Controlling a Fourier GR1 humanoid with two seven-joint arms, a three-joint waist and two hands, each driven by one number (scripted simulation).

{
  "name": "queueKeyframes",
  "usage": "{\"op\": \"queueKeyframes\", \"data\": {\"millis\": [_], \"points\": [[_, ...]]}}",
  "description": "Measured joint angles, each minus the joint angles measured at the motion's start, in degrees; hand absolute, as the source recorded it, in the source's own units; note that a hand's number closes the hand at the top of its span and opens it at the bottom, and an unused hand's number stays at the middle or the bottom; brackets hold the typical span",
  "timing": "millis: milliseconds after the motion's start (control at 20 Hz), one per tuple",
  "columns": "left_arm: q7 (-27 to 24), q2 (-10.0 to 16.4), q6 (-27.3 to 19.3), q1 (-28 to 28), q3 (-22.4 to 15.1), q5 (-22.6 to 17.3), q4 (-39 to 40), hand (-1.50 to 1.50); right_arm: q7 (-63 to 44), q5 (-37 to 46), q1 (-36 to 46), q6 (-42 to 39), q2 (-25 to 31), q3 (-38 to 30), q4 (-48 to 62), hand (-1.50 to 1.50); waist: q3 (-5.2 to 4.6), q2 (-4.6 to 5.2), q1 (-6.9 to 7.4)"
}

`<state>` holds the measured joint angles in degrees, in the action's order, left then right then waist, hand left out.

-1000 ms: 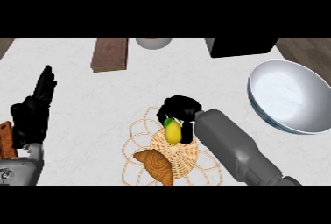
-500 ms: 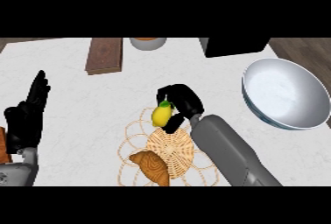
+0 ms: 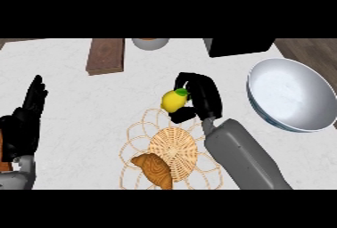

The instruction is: Pick the lemon from the placemat and place it in the bowl

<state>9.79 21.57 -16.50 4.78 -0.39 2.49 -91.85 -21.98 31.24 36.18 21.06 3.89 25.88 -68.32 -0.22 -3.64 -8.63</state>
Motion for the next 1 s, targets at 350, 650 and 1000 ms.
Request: {"op": "queueKeyframes", "data": {"millis": [350,650,1000], "points": [[-0.27,-0.40,0.93,1.33,-0.54,-0.30,-1.05,0.00,-13.05,3.20,-8.88,0.22,9.47,-4.29,-22.89,1.50,0.12,1.65,2.43],[-0.09,-0.94,2.88,4.32,-1.07,-0.65,-0.71,0.00,-14.89,1.08,-19.94,-1.15,18.97,-13.34,-38.54,1.50,0.20,2.91,5.71],[-0.19,-3.00,3.19,6.56,-2.33,0.90,0.68,0.00,-3.13,-2.12,-25.75,-0.34,26.41,-25.82,-32.40,1.50,0.25,3.58,7.74]]}}
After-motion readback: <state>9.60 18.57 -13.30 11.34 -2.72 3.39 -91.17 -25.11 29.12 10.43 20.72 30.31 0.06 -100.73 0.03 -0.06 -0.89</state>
